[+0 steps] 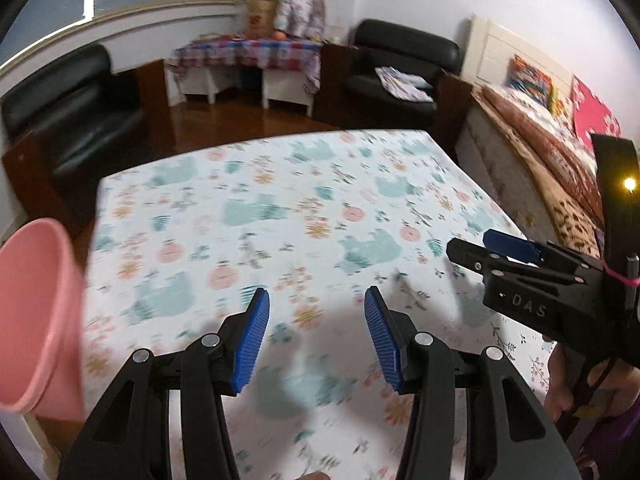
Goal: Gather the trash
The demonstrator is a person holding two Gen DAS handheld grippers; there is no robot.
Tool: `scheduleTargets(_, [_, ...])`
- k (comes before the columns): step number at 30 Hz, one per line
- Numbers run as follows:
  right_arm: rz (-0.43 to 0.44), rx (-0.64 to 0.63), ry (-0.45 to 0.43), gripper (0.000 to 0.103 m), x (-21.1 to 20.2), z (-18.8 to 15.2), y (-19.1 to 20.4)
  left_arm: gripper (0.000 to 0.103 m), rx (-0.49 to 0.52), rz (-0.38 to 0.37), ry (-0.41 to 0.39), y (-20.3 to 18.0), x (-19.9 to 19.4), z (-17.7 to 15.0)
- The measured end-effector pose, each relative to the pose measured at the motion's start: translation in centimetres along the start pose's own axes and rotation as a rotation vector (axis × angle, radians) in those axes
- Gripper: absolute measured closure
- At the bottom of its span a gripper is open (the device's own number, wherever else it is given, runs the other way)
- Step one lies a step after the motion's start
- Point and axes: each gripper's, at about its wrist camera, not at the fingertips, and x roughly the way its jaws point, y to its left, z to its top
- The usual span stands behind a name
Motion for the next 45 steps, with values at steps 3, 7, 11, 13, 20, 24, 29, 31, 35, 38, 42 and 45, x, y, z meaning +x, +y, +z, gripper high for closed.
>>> scheduleTargets(3, [-0.026,0.027,0.039,0.049,1.3,0.1,-1.5,0.054,0.042,-0.007,0.033,-1.2,2.2,0.2])
scheduleTargets(7, [-0.044,0.042,0.094,0.049,2.8,-0.3,-2.7,0.054,0.092,-0.04,0.077,-2.7,4.6,0.1])
scheduleTargets(11, [-0.059,0.026,0.097,0.048,2.8,-0.3,-2.5,0.051,0.129,-0.065,0.128,-3.5,6.0,0.0])
scheduleTargets(13, [-0.073,0.0,0.106,0.042,3.1,-0.3,-2.0,0.04,0.151,-0.082,0.133,-3.9,6.3,-0.1])
scheduleTargets(20, [-0.099,-0.006,0.119,0.025,3.3,-0.5,-1.7,0.016,0.238,-0.089,0.156,-5.5,7.1,-0.2])
scheduleTargets(24, [-0.106,-0.01,0.122,0.021,3.4,-0.6,-1.6,0.007,0.255,-0.098,0.159,-5.8,7.6,0.0])
scheduleTargets(29, [-0.106,-0.015,0.127,0.018,3.5,-0.7,-1.5,0.003,0.259,-0.103,0.145,-5.6,7.8,-0.1])
scheduleTargets(31, [-0.105,-0.019,0.13,0.016,3.7,-0.6,-1.4,0.003,0.259,-0.104,0.144,-5.6,7.9,0.0])
scheduleTargets(35, [-0.104,-0.02,0.132,0.015,3.7,-0.6,-1.4,0.003,0.258,-0.104,0.144,-5.6,7.9,0.0])
scheduleTargets(38, [-0.105,-0.021,0.133,0.015,3.7,-0.6,-1.3,0.003,0.259,-0.103,0.144,-5.6,7.9,0.0])
scheduleTargets(42, [-0.105,-0.024,0.134,0.014,3.8,-0.5,-1.3,0.003,0.259,-0.103,0.144,-5.6,7.9,0.0])
scheduleTargets(45, [-0.103,-0.024,0.135,0.013,3.8,-0.6,-1.2,0.003,0.26,-0.101,0.144,-5.6,7.9,-0.1])
